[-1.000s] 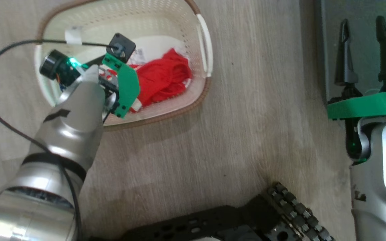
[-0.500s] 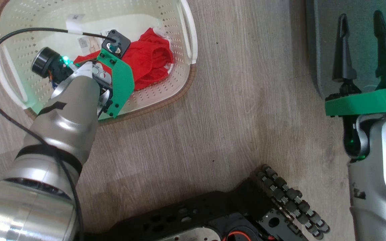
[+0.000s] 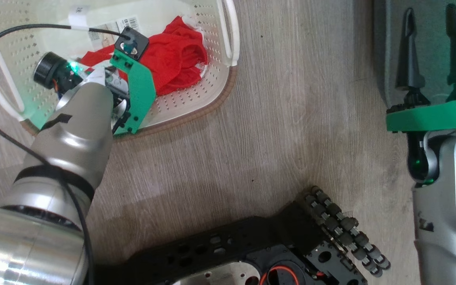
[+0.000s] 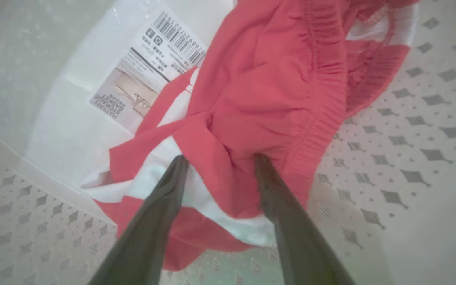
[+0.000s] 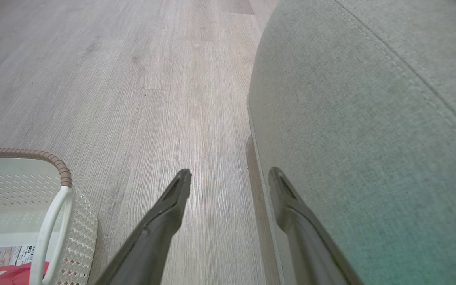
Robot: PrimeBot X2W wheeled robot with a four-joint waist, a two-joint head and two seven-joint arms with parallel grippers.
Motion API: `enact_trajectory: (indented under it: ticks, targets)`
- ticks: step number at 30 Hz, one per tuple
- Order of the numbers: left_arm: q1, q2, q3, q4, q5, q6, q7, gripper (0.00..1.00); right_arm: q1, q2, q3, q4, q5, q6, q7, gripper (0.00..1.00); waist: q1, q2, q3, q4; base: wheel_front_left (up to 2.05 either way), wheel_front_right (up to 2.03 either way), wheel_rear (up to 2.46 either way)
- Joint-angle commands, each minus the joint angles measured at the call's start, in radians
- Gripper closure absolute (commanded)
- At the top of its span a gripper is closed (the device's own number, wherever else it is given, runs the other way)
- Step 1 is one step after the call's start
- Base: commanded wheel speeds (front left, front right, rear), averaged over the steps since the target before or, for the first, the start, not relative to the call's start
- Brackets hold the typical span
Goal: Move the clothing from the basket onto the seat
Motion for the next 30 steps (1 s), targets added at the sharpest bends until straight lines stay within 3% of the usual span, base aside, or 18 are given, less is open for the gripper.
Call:
enact_trajectory:
  ticks: [1,2,3,9,13,20,25,30]
  targets:
    - [0.009,0.020,0.006,-0.008,-0.009,0.000,-0.007,0.58,0.031,-0.004,0.009,-0.030,0.003,0.000,-0.006,0.00,-0.0001,0.0000,0.005,0.001,0.00,0.00,0.00]
    - [0.011,0.020,0.003,-0.008,-0.012,0.000,-0.009,0.87,0.031,-0.004,0.008,-0.030,0.003,0.000,-0.006,0.00,-0.0001,0.0000,0.005,0.001,0.00,0.00,0.00]
    - [0.014,0.019,-0.001,-0.007,-0.017,-0.001,-0.012,1.00,0.031,-0.004,0.007,-0.029,0.002,0.000,-0.006,0.00,-0.0001,0.0000,0.004,0.001,0.00,0.00,0.00]
    - [0.051,0.011,-0.017,-0.044,-0.113,-0.001,-0.095,1.00,0.038,-0.004,-0.014,-0.014,-0.006,0.000,-0.006,0.00,-0.0001,0.0000,-0.062,0.024,0.00,0.00,0.00]
    - [0.106,0.010,-0.033,-0.122,-0.219,-0.001,-0.213,1.00,0.063,-0.004,-0.040,0.004,-0.032,0.000,-0.006,0.00,-0.0001,0.0000,-0.167,0.060,0.00,0.00,0.00]
    - [0.202,0.026,0.036,-0.137,-0.320,0.003,-0.419,1.00,0.131,-0.004,-0.079,0.031,-0.099,0.000,-0.006,0.00,-0.0001,0.0000,-0.404,0.138,0.00,0.00,0.00]
    - [0.304,0.053,0.095,-0.190,-0.368,0.023,-0.459,1.00,0.189,-0.004,-0.092,0.056,-0.129,0.000,-0.006,0.00,-0.0001,0.0000,-0.557,0.193,0.00,0.00,0.00]
    - [0.414,0.082,0.151,-0.330,-0.384,0.061,-0.462,1.00,0.236,-0.004,-0.101,0.075,-0.146,0.000,-0.006,0.00,-0.0001,0.0000,-0.658,0.232,0.00,0.00,0.00]
